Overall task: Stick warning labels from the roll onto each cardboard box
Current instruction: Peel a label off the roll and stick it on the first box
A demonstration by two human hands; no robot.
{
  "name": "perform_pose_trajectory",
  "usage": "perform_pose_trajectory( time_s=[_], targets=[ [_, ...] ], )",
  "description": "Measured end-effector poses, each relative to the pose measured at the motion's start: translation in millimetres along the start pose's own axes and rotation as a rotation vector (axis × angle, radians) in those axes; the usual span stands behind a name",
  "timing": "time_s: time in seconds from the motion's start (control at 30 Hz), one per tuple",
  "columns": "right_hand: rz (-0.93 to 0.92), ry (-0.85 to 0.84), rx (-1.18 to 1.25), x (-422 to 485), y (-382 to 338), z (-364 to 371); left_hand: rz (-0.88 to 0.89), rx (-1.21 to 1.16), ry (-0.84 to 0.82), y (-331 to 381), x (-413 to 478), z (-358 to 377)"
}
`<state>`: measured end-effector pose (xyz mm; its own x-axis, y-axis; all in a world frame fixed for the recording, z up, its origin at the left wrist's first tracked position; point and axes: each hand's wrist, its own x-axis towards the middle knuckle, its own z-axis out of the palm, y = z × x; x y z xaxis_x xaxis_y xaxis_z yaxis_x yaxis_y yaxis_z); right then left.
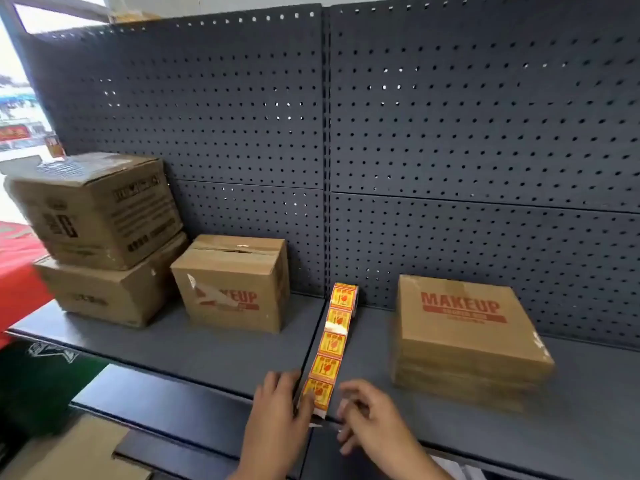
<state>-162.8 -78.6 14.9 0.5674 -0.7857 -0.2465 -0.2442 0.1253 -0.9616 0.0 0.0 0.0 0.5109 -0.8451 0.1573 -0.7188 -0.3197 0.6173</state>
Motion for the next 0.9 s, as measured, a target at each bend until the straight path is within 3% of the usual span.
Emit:
perform_pose_trajectory(
  time_s=[0.17, 0.3, 0.6, 0.9],
  targets=[
    [-0.081, 0.068, -0.370, 12.7, -12.3, -1.0, -0.050, 0.186, -0.161, 0.8, 9.1, 2.8],
    [-0.142, 0.112, -0.630, 15.9, -16.5, -2.1, -0.046, 0.150, -0.191, -2.2, 14.1, 2.5],
    [-0.114, 0.122, -0.596, 24.7, -11.6, -2.0, -0.085, -0.007, -0.180, 0.6, 16.3, -2.0],
    [-0.159, 0.208, -0.421, 21.2, -5.0, 1.2, -0.165, -0.539, -0.116, 14.6, 4.6, -8.2]
  ],
)
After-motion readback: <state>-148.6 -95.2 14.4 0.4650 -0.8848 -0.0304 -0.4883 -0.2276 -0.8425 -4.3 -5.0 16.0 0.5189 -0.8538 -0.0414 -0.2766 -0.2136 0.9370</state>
